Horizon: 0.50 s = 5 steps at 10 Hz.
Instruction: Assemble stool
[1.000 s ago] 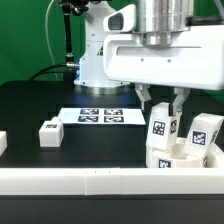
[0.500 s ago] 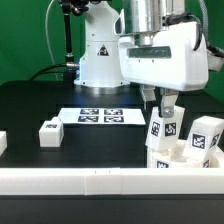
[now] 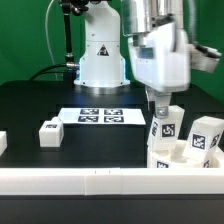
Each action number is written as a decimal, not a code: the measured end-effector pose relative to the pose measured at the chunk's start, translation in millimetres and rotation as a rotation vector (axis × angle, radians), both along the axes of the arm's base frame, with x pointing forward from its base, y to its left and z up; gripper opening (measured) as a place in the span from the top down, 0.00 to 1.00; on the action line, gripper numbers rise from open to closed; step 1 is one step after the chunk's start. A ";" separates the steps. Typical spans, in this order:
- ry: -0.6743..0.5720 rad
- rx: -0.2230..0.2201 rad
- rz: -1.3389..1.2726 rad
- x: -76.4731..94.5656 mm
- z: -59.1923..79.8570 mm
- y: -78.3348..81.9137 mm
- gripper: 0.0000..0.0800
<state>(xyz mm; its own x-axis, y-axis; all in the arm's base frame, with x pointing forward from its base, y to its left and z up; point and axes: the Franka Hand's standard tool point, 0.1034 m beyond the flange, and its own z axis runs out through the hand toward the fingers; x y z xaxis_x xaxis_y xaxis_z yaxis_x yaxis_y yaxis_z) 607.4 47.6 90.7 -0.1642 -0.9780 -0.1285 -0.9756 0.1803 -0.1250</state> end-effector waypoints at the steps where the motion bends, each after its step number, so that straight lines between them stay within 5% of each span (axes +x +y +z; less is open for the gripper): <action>1: 0.007 0.024 -0.111 0.1 -0.3 0.2 0.58; 5: 0.042 0.093 -0.499 0.7 -0.7 5.4 0.58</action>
Offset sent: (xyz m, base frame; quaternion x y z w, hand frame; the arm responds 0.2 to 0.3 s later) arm -0.0070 0.0005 -0.0093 -0.0081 0.0171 0.2187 0.9756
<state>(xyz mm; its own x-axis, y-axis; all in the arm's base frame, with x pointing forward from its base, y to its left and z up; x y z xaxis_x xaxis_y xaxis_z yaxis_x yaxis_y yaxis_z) 608.1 53.0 90.0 -0.6151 -0.7640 -0.1948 -0.7719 0.6339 -0.0485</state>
